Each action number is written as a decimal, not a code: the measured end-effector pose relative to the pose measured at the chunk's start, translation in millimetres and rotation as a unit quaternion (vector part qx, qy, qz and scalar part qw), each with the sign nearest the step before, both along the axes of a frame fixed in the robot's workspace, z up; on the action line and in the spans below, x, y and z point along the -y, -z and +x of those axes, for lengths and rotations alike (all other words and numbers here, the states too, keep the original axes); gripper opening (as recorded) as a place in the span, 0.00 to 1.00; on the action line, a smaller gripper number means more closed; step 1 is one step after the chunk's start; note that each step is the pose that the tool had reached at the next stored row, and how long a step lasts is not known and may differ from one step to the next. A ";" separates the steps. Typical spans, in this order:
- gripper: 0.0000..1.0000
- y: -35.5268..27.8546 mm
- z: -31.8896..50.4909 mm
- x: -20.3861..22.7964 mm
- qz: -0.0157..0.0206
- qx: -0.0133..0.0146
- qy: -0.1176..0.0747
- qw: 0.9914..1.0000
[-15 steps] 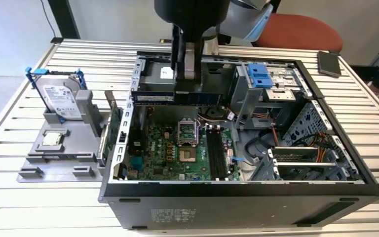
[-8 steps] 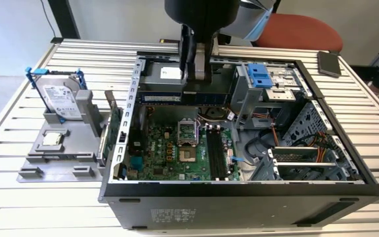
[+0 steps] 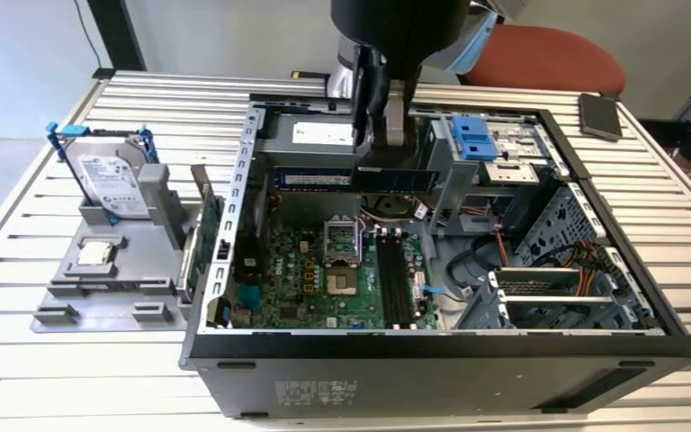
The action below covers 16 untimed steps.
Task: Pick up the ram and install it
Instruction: 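Pick up the ram and move it above insertion slot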
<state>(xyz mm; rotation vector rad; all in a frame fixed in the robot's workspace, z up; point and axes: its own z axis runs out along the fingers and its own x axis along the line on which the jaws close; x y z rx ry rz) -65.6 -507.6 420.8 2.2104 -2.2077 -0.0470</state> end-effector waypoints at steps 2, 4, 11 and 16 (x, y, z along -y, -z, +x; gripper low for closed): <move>0.00 0.0 3.5 0.0 0.000 0.000 0.000 1.000; 0.00 0.0 6.9 0.0 0.000 0.000 0.000 1.000; 0.00 0.0 17.6 0.0 0.000 0.000 0.000 1.000; 0.00 0.0 24.4 0.0 0.000 0.000 0.000 1.000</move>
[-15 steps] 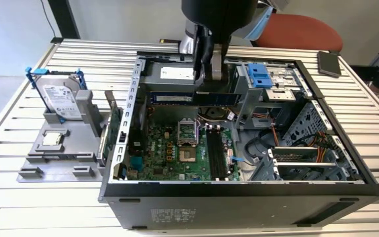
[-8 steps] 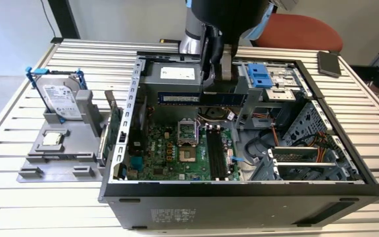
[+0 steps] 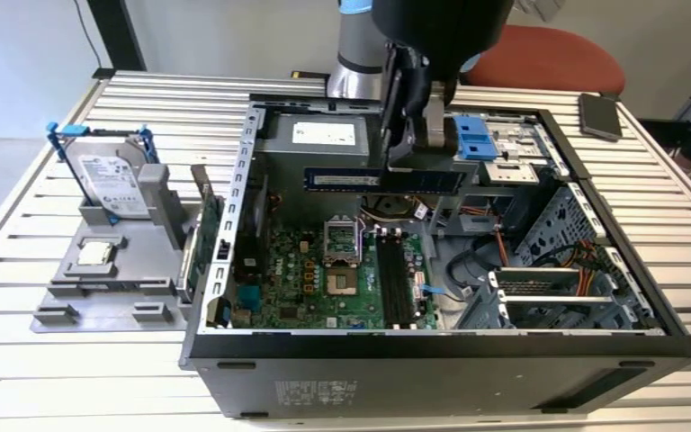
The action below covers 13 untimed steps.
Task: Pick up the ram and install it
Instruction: 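Pick up the ram and move it above insertion slot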
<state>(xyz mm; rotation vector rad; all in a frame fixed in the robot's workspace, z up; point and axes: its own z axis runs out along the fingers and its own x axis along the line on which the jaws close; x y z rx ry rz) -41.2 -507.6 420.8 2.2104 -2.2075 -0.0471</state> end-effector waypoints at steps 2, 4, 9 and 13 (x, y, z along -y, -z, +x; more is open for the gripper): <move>0.00 0.0 2.7 0.0 0.000 0.000 0.000 1.000; 0.00 0.1 5.5 0.0 0.000 0.000 0.000 1.000; 0.00 0.0 12.3 0.0 0.000 0.000 0.000 1.000; 0.00 0.0 25.0 -0.2 0.000 0.000 0.000 1.000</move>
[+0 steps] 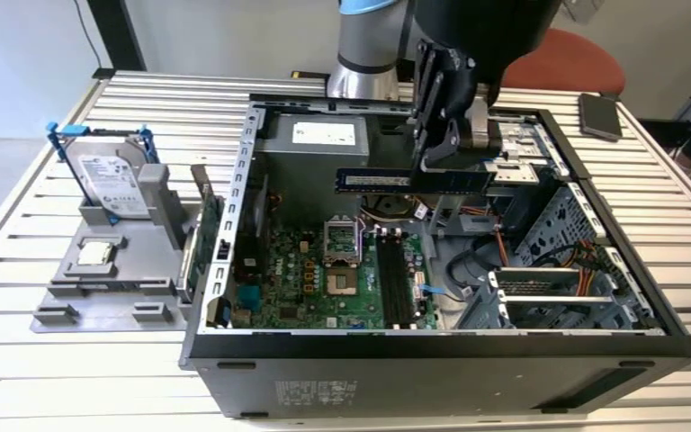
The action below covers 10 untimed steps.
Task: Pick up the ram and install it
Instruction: 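Pick up the ram and move it above insertion slot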
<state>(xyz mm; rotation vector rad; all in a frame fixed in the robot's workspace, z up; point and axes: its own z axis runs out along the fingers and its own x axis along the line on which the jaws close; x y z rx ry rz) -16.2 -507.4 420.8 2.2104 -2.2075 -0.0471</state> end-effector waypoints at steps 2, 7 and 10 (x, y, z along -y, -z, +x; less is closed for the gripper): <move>0.00 0.0 2.5 -0.8 0.000 0.000 0.000 1.000; 0.00 0.0 6.4 -5.6 0.000 0.000 0.000 1.000; 0.00 0.0 7.9 -11.0 0.000 0.000 0.000 1.000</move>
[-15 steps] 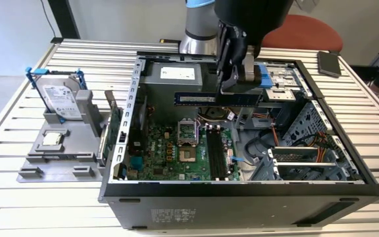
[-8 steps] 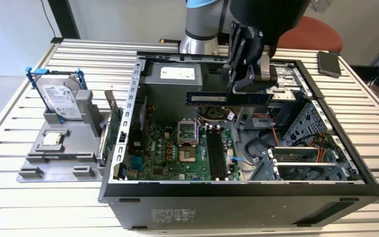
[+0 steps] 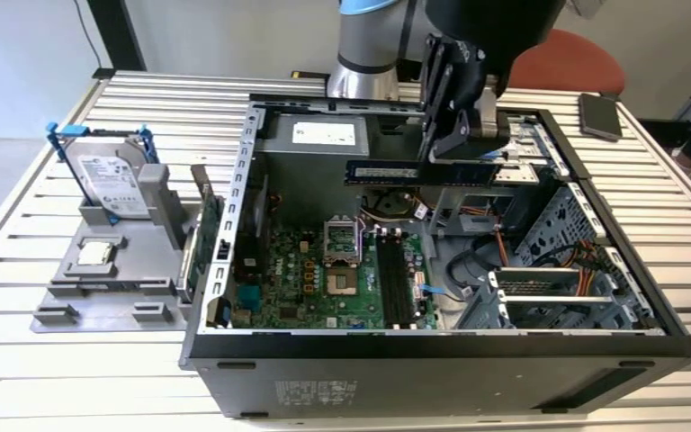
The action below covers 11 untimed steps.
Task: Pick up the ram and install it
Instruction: 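Pick up the ram and move it above insertion slot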
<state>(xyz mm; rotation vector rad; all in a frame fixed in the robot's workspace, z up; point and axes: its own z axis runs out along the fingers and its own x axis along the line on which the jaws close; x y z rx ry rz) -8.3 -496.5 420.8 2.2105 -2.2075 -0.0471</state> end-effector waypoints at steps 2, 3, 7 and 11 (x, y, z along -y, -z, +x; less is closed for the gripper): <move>0.00 0.0 0.6 -4.1 0.000 0.000 0.000 1.000; 0.00 0.0 0.9 -6.3 0.000 0.000 0.000 1.000; 0.00 0.0 2.1 -14.7 0.000 0.000 0.000 1.000; 0.00 0.0 3.6 -22.2 0.000 0.000 0.000 1.000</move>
